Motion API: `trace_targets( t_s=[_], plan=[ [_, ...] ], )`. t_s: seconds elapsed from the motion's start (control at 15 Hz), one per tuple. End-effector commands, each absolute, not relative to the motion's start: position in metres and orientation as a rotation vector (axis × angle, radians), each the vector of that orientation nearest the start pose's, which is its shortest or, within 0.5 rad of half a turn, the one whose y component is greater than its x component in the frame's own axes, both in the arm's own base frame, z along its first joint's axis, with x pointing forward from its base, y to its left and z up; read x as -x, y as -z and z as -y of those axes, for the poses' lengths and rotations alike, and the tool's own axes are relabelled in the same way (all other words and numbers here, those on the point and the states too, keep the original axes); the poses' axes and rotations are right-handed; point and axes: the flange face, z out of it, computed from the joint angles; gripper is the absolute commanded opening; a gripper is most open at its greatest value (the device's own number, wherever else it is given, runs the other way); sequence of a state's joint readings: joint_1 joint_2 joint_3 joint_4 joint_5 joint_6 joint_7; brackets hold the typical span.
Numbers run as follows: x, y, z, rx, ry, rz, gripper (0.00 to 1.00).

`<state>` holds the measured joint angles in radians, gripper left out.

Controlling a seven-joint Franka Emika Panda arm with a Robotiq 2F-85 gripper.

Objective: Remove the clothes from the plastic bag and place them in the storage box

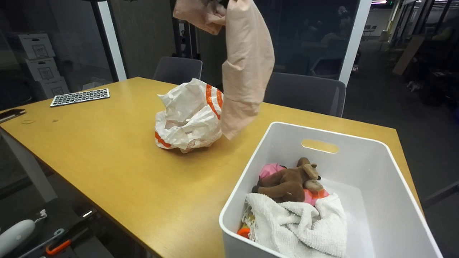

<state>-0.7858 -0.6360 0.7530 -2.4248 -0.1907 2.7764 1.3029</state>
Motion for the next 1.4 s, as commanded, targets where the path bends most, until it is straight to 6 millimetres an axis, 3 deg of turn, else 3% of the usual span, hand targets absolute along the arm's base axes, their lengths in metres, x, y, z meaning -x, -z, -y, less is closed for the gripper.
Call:
trace_targets(
  t_s=[0.0, 0.2, 0.53, 0.73, 0.93, 1.0, 1.07, 1.33],
  plan=[
    [-0.467, -0.556, -0.030, 2.309, 1.655, -1.594, 0.05],
    [-0.485, -0.532, -0.007, 2.316, 1.757, -1.733, 0.05],
    [-0.512, -0.480, 0.050, 2.330, 1.870, -2.002, 0.05],
    [-0.521, -0.450, 0.081, 2.355, 1.909, -2.171, 0.05],
    [-0.525, -0.428, 0.099, 2.377, 1.906, -2.335, 0.05],
    [-0.526, -0.425, 0.101, 2.366, 1.882, -2.381, 0.44],
    [-0.526, -0.423, 0.100, 2.388, 1.829, -2.395, 0.44],
    [-0.528, -0.418, 0.099, 2.353, 1.739, -2.481, 0.74]
  ],
)
